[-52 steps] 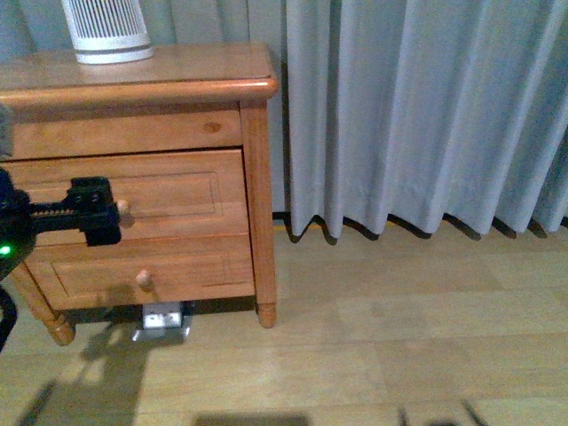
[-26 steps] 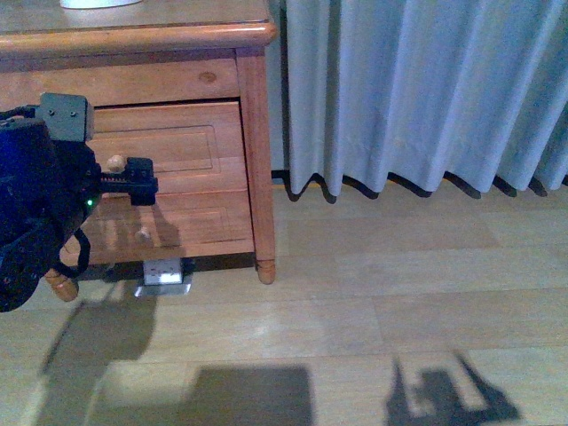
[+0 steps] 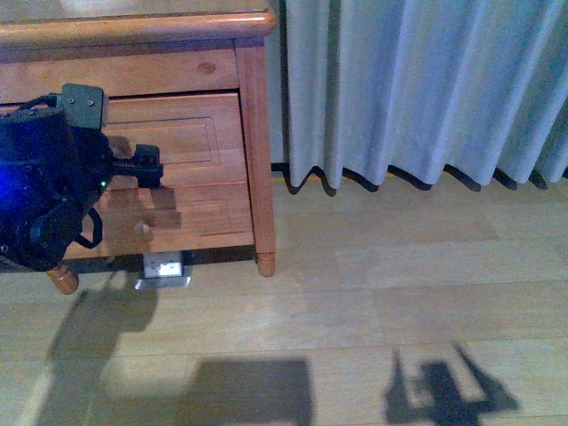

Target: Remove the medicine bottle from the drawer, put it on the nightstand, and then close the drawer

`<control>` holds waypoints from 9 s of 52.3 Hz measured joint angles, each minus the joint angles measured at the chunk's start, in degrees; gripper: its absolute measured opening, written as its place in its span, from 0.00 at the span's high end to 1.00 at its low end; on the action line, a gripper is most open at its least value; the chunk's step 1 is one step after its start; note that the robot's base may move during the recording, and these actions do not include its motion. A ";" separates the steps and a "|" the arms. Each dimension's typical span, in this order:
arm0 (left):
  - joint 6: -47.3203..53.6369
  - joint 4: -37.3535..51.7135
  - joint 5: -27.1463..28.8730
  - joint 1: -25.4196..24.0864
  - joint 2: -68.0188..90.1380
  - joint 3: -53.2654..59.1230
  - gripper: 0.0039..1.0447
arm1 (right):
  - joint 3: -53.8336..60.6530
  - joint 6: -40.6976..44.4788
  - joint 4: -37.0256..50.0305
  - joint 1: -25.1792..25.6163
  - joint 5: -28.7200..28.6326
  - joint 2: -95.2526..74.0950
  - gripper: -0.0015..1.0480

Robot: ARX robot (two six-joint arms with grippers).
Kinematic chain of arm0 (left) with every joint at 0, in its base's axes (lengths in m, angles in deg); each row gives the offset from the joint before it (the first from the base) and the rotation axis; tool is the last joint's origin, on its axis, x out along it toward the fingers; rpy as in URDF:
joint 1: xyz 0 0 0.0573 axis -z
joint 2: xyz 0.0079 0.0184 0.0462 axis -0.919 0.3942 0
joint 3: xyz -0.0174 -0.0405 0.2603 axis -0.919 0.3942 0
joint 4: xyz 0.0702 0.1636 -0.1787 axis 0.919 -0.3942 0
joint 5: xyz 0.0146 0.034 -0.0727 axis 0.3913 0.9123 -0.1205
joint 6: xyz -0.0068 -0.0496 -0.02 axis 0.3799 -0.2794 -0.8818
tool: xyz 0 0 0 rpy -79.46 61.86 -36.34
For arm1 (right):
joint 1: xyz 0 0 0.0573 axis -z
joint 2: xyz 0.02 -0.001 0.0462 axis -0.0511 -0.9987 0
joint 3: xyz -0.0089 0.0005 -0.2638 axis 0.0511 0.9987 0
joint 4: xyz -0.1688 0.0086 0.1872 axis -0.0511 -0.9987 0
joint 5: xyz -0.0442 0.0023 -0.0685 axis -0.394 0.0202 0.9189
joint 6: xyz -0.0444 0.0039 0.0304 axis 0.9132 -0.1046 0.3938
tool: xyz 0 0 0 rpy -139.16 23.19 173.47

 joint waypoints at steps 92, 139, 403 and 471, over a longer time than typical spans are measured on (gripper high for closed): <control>0.66 0.26 -1.33 -0.48 -0.68 1.25 0.75 | 0.00 0.00 0.00 0.00 0.00 0.00 0.07; -3.98 9.53 6.25 6.05 -29.24 53.42 0.76 | 0.00 0.00 0.00 0.00 0.00 0.00 0.07; -11.67 -58.25 -7.02 -1.60 -149.15 83.54 0.06 | -41.97 -13.53 9.60 -16.00 13.09 -78.79 0.07; -11.67 -58.25 -7.02 -1.60 -149.15 83.54 0.06 | -86.75 -17.88 7.39 -28.15 16.52 -136.06 0.50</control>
